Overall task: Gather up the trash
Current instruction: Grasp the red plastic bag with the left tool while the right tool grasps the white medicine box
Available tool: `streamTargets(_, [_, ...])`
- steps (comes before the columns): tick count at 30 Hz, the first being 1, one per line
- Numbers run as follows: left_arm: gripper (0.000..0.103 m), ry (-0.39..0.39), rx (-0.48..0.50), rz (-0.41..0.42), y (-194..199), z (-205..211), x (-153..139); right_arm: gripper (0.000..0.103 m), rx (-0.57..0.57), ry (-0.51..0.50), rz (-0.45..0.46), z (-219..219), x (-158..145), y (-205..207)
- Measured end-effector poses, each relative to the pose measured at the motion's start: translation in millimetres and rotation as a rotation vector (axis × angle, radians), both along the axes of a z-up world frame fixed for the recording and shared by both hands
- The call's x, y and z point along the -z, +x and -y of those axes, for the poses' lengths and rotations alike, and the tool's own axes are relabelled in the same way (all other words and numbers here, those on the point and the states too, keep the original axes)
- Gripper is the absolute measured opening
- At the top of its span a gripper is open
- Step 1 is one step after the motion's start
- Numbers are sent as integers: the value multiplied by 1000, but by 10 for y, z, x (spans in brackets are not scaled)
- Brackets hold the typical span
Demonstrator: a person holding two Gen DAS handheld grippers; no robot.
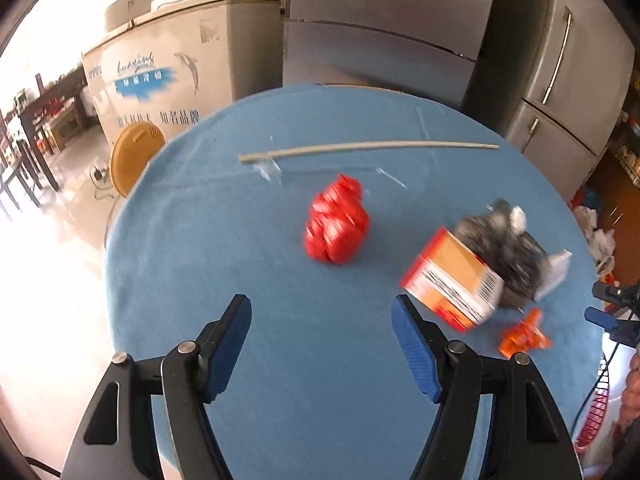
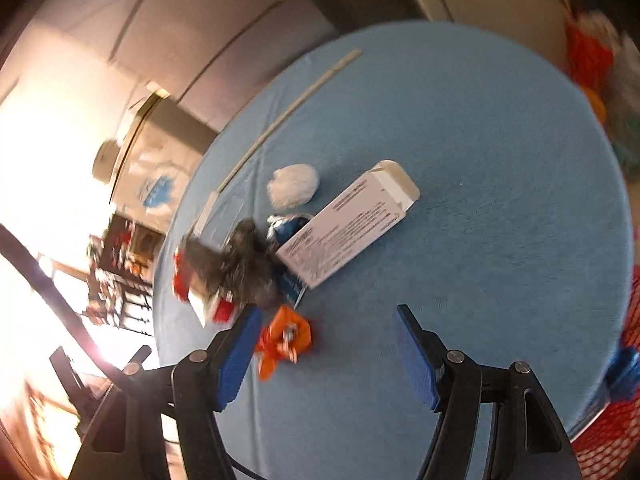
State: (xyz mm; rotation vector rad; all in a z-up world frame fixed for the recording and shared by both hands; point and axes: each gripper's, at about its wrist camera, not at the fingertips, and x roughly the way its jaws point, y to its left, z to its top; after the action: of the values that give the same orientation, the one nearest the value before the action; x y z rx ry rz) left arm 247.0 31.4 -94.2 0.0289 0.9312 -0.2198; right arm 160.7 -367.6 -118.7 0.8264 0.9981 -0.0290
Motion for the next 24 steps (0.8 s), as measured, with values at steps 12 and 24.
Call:
streamTargets(12, [73,-2,34,-39,743,92,178,78,215,141,-142,278,516,576])
streamTargets(24, [73,-53,77,-86,1016,249,460,49,167,-134,-163,-78,414,1134])
